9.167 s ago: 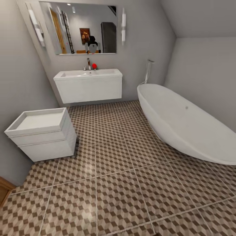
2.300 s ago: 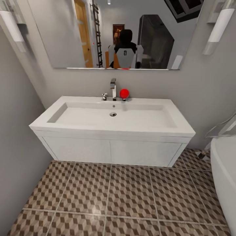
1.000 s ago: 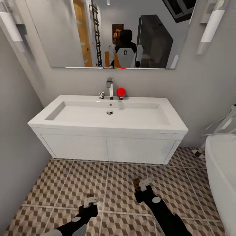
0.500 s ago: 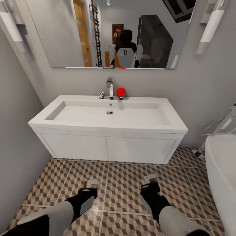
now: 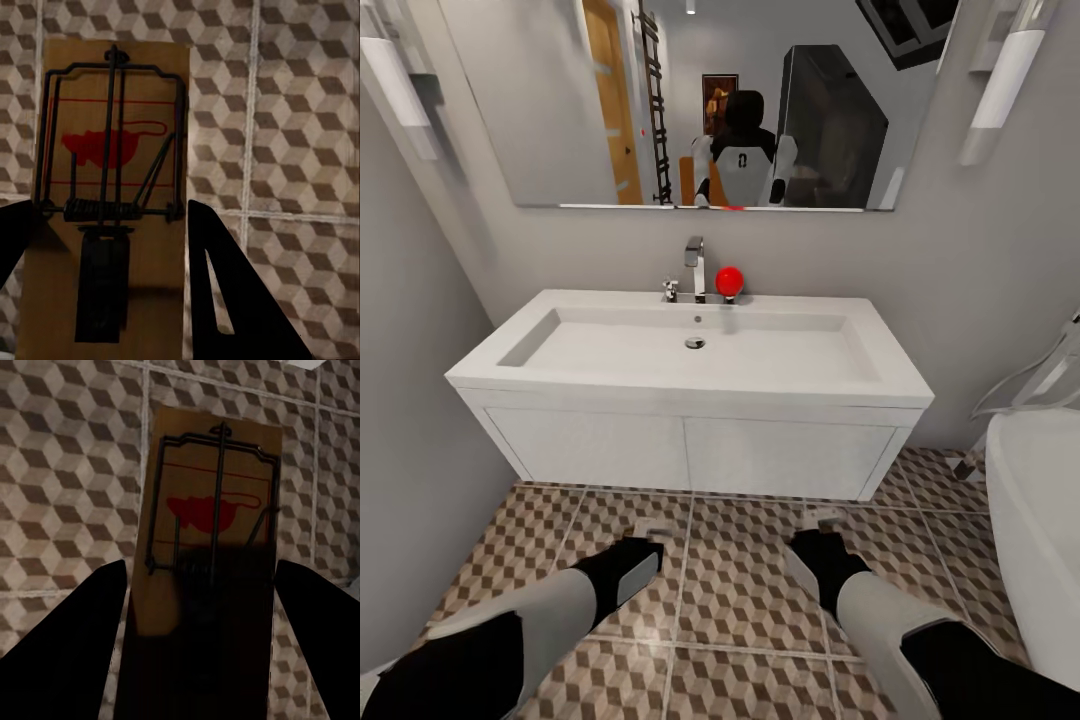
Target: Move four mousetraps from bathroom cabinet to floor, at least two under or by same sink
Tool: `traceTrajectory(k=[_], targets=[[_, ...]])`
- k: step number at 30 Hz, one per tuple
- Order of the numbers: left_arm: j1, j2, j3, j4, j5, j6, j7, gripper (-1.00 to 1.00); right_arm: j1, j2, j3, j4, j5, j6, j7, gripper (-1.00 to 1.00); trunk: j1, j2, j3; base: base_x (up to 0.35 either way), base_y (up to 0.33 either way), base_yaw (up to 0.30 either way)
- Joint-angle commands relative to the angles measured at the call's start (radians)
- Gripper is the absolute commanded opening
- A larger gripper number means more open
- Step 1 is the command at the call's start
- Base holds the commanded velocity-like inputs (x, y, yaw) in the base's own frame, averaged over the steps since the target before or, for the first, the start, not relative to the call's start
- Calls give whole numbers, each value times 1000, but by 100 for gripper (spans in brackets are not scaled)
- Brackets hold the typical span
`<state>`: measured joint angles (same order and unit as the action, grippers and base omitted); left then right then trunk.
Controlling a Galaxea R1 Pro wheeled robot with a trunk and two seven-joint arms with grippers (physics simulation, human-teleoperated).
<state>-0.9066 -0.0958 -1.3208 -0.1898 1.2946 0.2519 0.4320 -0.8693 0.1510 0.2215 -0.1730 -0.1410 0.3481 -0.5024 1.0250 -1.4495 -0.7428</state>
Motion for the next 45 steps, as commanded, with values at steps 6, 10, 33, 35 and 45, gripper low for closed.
traceTrajectory(k=[6, 10, 33, 35, 45], targets=[[-2, -5, -6, -6, 1, 5, 7, -100, 5, -1, 13, -4, -7, 7, 136, -100, 0, 0, -1, 0, 0, 0], [-2, -8, -5, -16, 0, 1, 6, -100, 4, -7, 14, -7, -2, 8, 248, -100, 0, 0, -1, 0, 0, 0], [0, -7, -7, -112, 0, 0, 7, -100, 5, 0, 16, -11, 0, -28, 291, -100, 0, 0, -1, 0, 0, 0], [0, -7, -7, -113, 0, 0, 7, -100, 6, 1, 16, -11, 0, -31, 291, -100, 0, 0, -1, 0, 0, 0], [0, -6, -8, -114, 0, 0, 7, -100, 6, -4, 15, -14, -1, -32, 291, -100, 0, 0, 2, 0, 0, -91]])
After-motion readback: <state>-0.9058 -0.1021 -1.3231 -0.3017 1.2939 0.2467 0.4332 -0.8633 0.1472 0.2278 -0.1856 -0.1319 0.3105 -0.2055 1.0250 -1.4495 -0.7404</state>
